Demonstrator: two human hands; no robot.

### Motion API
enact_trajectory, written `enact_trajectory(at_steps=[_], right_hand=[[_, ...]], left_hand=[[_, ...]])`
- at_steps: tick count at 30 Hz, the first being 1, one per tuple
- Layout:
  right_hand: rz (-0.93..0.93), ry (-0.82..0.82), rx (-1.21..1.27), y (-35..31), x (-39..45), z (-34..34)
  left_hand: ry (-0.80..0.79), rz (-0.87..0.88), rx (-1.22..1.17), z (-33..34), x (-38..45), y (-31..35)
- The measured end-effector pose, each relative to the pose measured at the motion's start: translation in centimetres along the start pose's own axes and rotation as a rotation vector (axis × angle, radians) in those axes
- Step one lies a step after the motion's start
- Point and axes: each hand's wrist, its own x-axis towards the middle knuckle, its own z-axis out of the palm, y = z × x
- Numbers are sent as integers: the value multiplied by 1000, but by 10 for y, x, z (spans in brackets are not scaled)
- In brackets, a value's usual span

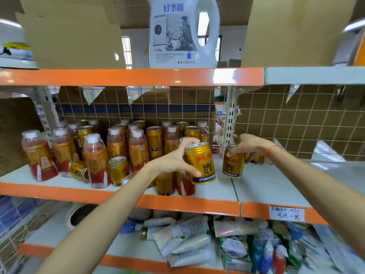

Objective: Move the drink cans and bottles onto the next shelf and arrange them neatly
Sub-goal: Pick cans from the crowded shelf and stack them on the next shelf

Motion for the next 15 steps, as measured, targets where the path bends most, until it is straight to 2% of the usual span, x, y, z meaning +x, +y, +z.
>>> enact_trajectory(at_steps=[5, 10, 15], right_hand=[[49, 28, 30, -5, -43, -14], [63, 84, -2, 18, -57, -23], [72, 143, -1, 27, -79, -25]], left_hand=[[-60, 16, -87, 23, 18, 10], [-78, -1, -148, 33, 33, 19], [-44, -12, -52, 46, 43, 27]])
